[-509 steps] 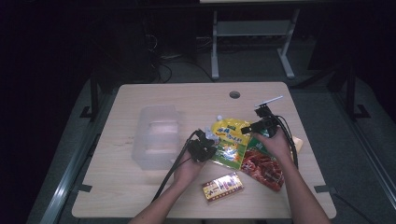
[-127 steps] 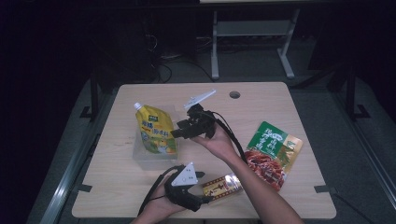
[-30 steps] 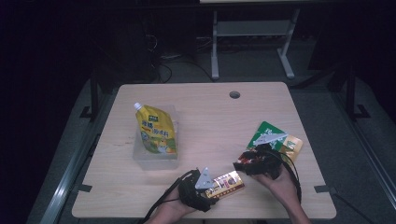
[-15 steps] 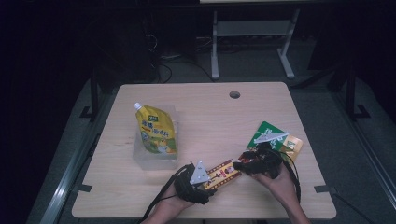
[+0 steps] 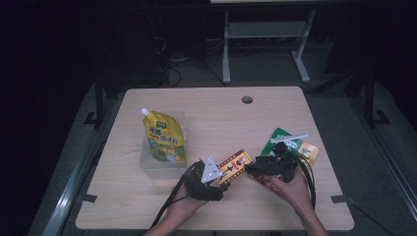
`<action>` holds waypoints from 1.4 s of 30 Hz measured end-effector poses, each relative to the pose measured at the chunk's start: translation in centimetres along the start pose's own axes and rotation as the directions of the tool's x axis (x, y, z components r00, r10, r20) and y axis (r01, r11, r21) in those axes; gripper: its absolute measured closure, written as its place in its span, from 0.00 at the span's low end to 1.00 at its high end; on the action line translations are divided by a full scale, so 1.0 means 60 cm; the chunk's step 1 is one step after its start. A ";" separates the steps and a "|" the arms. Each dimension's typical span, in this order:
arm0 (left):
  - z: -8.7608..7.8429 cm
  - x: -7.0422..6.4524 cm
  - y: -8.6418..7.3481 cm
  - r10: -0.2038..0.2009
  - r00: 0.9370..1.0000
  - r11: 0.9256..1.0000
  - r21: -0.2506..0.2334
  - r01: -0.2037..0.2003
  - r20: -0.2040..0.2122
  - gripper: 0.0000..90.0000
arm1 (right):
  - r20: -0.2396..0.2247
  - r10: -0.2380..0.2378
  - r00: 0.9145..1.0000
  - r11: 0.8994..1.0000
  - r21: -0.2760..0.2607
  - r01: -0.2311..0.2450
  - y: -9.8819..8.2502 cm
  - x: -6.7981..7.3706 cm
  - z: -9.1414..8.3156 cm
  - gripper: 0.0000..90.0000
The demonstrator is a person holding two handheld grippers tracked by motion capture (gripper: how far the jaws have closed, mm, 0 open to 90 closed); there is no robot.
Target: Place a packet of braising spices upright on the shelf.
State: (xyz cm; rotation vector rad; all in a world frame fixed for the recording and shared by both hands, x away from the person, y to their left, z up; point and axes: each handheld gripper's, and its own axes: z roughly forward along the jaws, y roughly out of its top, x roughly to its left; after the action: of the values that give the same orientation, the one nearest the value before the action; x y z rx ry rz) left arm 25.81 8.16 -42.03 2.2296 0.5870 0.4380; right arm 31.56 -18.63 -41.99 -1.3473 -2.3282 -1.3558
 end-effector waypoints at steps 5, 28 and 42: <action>0.003 0.005 0.015 -0.014 0.999 1.000 -0.017 0.014 -0.034 0.36 | -0.048 0.059 0.997 0.997 -0.042 -0.061 0.004 -0.013 0.000 0.28; 0.019 0.002 0.008 -0.067 0.997 0.998 -0.012 0.066 -0.049 0.35 | -0.125 0.112 0.986 0.991 -0.054 -0.120 0.030 0.004 0.014 0.59; 0.024 0.001 -0.007 -0.057 0.998 0.998 -0.002 0.057 -0.033 0.33 | -0.172 0.064 0.983 0.996 -0.044 -0.073 0.038 0.024 0.010 0.73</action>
State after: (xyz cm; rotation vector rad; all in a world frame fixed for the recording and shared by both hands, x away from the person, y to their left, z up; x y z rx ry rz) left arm 26.44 7.58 -43.30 2.2021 0.6660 0.4461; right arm 32.58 -16.84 -40.17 -1.2575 -2.1319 -1.4565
